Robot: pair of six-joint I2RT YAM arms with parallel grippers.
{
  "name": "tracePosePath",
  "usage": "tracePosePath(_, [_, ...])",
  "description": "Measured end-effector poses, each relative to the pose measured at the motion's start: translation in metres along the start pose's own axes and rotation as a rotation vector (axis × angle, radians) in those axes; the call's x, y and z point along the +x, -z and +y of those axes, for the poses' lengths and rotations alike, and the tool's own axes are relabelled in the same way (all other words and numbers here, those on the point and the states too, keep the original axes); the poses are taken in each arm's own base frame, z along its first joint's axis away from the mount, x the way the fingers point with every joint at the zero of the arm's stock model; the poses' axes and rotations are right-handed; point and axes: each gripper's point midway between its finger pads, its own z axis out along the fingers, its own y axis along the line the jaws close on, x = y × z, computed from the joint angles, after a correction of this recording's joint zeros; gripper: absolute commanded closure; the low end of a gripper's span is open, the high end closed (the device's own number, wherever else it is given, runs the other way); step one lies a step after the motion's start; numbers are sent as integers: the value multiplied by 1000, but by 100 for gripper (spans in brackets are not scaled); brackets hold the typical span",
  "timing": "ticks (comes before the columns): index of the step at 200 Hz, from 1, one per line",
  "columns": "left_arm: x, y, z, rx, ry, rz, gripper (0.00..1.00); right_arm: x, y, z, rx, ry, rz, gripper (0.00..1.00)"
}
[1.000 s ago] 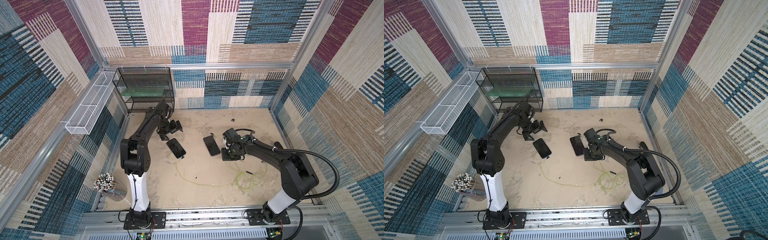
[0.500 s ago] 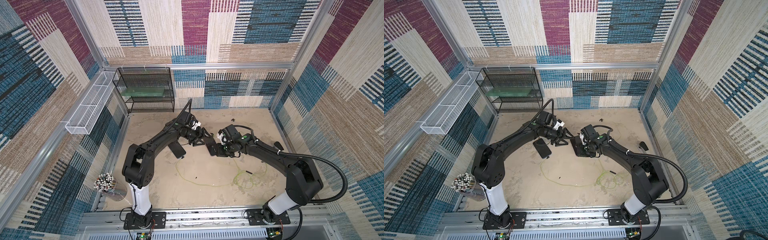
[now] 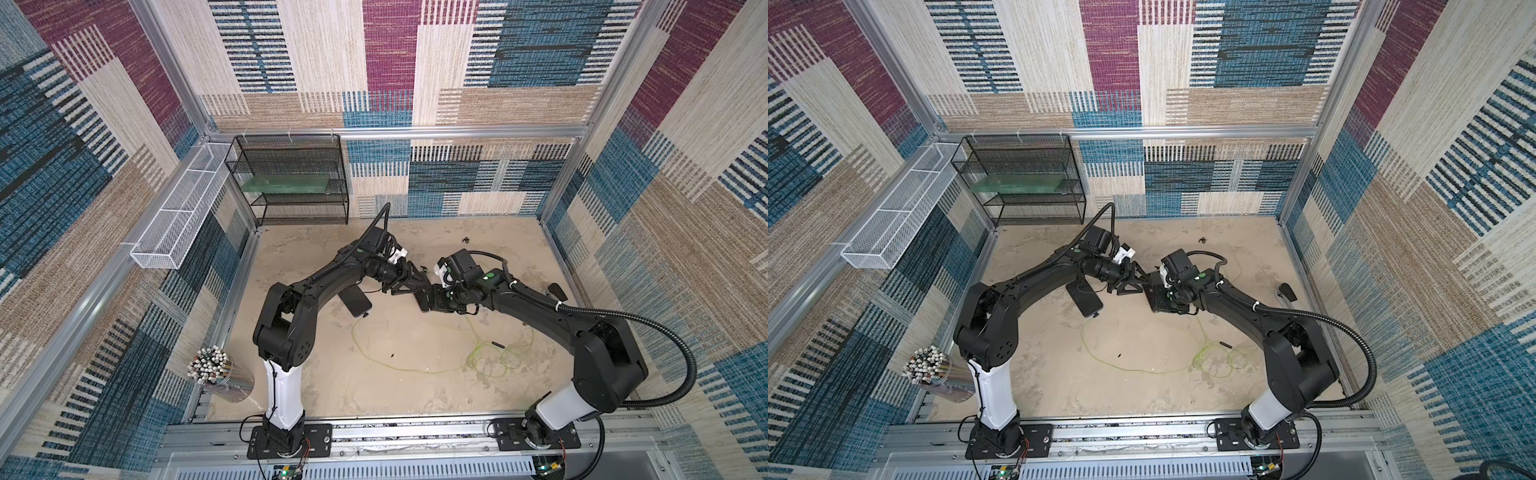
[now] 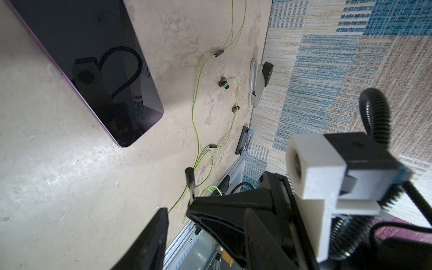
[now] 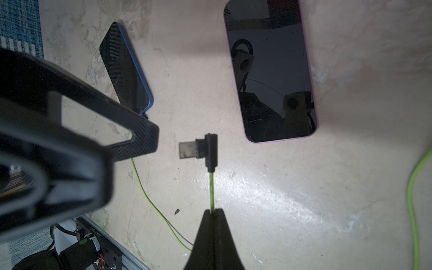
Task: Plug wired earphones into phones
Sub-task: Pick up the wired earphone from the center of the board.
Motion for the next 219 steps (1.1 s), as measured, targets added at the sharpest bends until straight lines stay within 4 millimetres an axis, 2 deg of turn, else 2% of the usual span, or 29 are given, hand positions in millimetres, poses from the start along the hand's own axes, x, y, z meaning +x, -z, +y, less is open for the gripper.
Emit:
tracePosePath(38, [0, -6, 3, -6, 0, 10, 60, 0, 0, 4, -13, -1, -2, 100])
tracePosePath(55, [0, -7, 4, -9, 4, 12, 71, -1, -1, 5, -17, 2, -5, 100])
tracePosePath(80, [0, -8, 7, -20, 11, 13, 77, -1, -1, 6, -19, 4, -7, 100])
tracePosePath(147, [1, -13, 12, -34, 19, 18, 79, -2, 0, 8, -23, 8, -11, 100])
tracePosePath(202, [0, -14, 13, -36, 19, 20, 100, -3, 0, 9, -25, 10, -14, 100])
tracePosePath(212, [0, -14, 13, -36, 20, 20, 100, -3, 0, 8, -25, 9, -14, 97])
tracePosePath(219, [0, -14, 13, -37, 20, 20, 100, -4, 0, 8, -25, 7, -15, 88])
